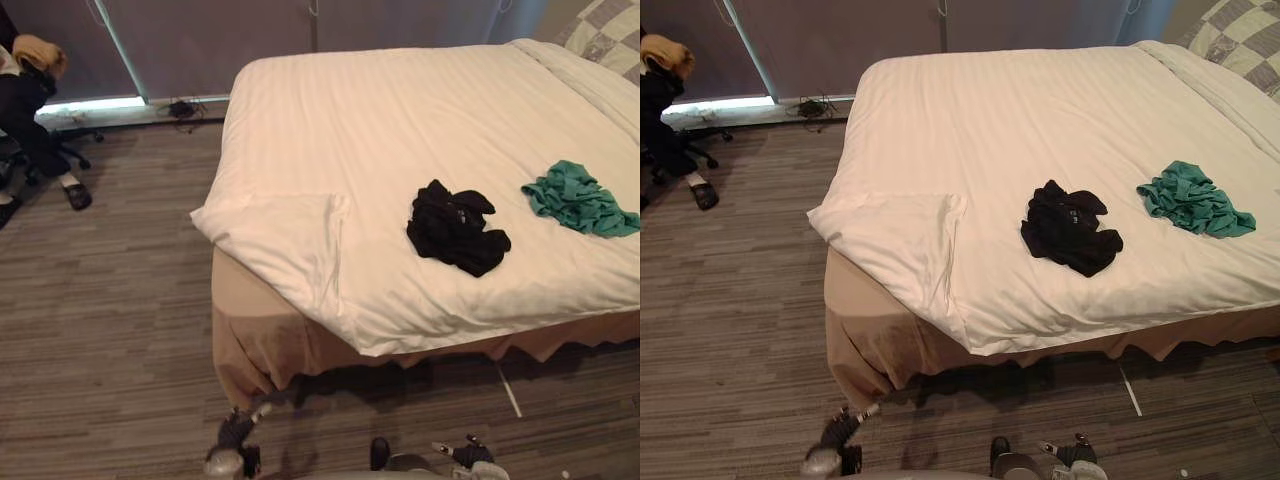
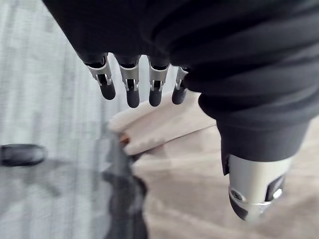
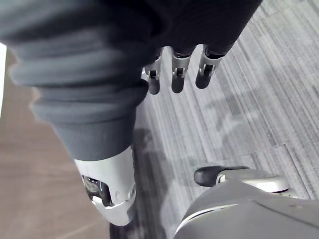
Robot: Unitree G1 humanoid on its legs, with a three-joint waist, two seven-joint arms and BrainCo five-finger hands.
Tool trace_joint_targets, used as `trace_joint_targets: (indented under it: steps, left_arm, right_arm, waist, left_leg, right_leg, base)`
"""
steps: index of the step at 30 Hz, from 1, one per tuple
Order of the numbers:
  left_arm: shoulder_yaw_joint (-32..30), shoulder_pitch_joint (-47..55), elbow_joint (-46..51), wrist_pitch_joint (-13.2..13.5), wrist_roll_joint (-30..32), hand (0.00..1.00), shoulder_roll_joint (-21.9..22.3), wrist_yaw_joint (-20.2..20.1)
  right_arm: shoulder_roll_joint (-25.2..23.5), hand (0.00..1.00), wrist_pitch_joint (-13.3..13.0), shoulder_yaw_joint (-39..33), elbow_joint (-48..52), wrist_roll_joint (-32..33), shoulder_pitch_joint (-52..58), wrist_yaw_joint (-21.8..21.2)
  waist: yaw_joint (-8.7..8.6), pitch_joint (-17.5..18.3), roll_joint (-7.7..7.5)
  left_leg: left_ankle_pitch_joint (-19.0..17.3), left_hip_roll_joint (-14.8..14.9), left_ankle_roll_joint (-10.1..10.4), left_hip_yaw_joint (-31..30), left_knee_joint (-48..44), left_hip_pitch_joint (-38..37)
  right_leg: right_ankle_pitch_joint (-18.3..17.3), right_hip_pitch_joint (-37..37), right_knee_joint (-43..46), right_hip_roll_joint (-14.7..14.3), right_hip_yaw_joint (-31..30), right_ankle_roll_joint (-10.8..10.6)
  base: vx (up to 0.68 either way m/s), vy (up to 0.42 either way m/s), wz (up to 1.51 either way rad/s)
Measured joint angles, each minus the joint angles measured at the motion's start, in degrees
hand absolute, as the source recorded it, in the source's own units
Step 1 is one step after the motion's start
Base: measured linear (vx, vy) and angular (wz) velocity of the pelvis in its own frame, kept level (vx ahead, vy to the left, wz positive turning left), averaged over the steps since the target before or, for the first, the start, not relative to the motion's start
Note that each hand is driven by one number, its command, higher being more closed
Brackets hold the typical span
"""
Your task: Tidy the bed and pick cloth on bed and put in laundry
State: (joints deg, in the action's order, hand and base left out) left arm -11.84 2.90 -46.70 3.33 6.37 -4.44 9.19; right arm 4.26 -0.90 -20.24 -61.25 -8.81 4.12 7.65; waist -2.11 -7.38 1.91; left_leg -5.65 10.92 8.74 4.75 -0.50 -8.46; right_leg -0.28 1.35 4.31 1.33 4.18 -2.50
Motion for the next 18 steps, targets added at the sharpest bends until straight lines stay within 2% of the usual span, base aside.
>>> trace_joint_targets:
  steps: [1,2,3,4,5,7,8,11,13,15,18]
  left_arm:
    - [0.00,-0.08,7.40,0.28,0.48,0.00,-3.89,0.80]
    - [-0.12,-0.25,10.12,0.62,0.76,0.00,-5.80,1.18]
    - [-0.97,-1.02,15.81,1.77,1.17,0.00,-10.95,2.14]
    - [-2.51,-1.87,18.63,2.60,1.21,0.00,-13.51,2.88]
    - [-5.57,-3.83,23.43,3.99,1.20,0.00,-17.86,5.09]
    - [-7.69,-5.81,27.69,4.73,1.21,0.00,-21.01,6.51]
    - [-8.82,-8.21,30.58,5.34,1.21,0.00,-23.28,7.63]
    - [-8.24,-13.13,31.51,6.20,2.19,0.00,-25.29,8.38]
    - [-5.98,-17.20,31.47,6.18,2.27,0.00,-26.93,8.67]
    - [-1.97,-21.64,31.39,6.13,2.45,0.00,-27.71,8.81]
    - [4.85,-32.08,29.13,6.00,3.66,0.00,-27.81,9.51]
  right_arm:
    - [-0.28,0.00,-0.25,0.56,1.48,0.31,1.41,0.10]
    - [-0.28,0.00,-0.52,0.86,2.31,0.31,2.18,0.13]
    - [-0.33,0.00,-1.20,1.11,3.76,0.31,4.20,0.12]
    - [-0.30,0.00,-1.48,1.10,4.17,0.28,5.36,0.12]
    - [-0.11,0.00,-1.89,1.08,4.35,0.24,7.37,0.14]
    - [0.08,0.00,-2.00,1.05,4.34,0.23,8.82,0.14]
    - [0.49,0.00,-1.97,0.92,4.34,0.19,9.67,0.16]
    - [1.07,0.00,-1.91,0.33,4.83,-0.31,9.82,0.14]
    - [0.99,0.00,-1.96,0.28,6.22,-0.33,9.73,0.07]
    - [0.91,0.00,-2.06,-0.63,6.66,-0.30,9.39,0.00]
    - [0.53,0.00,-1.91,-0.83,7.53,-0.13,6.81,0.11]
  waist:
    - [-0.03,-0.07,0.17]
    - [-0.07,-0.13,0.30]
    - [-0.10,-0.12,0.59]
    - [-0.10,-0.06,0.78]
    - [-0.10,0.07,1.26]
    - [-0.08,-0.02,1.78]
    - [-0.14,-0.40,2.55]
    - [-0.31,-0.78,3.48]
    - [-0.33,-0.91,3.58]
    - [-0.36,-1.28,3.37]
    - [-1.08,-4.22,2.23]
  left_leg:
    - [0.00,0.02,0.00,0.00,0.14,0.44]
    - [0.00,0.02,0.00,0.00,0.17,0.83]
    - [0.00,0.01,0.00,0.02,0.40,1.11]
    - [-0.01,-0.03,0.00,0.09,0.48,1.36]
    - [-0.01,-0.20,0.00,0.25,0.52,1.84]
    - [-0.01,-0.52,0.00,0.43,0.52,2.22]
    - [0.01,-0.89,-0.02,0.53,0.50,2.56]
    - [0.16,-1.44,-0.24,1.55,0.50,3.21]
    - [0.35,-1.70,-0.47,2.67,0.49,4.48]
    - [0.60,-2.04,-0.67,3.51,0.03,6.59]
    - [1.81,-2.79,-0.82,4.46,-0.37,10.39]
  right_leg:
    - [0.28,-0.02,-0.61,-0.04,0.11,0.26]
    - [0.44,0.04,-0.78,-0.05,0.14,0.22]
    - [0.81,0.02,-1.54,-0.14,0.21,0.13]
    - [1.10,0.02,-2.12,-0.20,0.23,0.01]
    - [2.01,-0.04,-3.40,-0.20,0.23,0.01]
    - [2.77,-0.07,-4.51,-0.04,0.20,-0.10]
    - [3.45,-0.03,-5.24,0.28,0.15,-0.19]
    - [4.70,0.35,-6.75,0.70,-0.66,-0.49]
    - [5.59,2.20,-6.95,0.78,-1.69,-0.41]
    - [6.34,4.62,-6.87,0.98,-3.05,-0.61]
    - [7.94,9.07,-6.51,1.54,-4.46,-0.57]
  base:
    - [-0.02,-0.011,0.04]
    - [-0.04,-0.001,0.03]
    - [-0.04,0.000,0.03]
    - [0.00,0.000,0.00]
    - [0.00,0.000,0.00]
    - [-0.01,0.027,-0.04]
    - [-0.02,0.044,-0.05]
    - [-0.03,0.037,-0.14]
    - [-0.05,0.020,-0.28]
    - [-0.08,0.008,-0.21]
    - [-0.12,-0.011,-0.16]
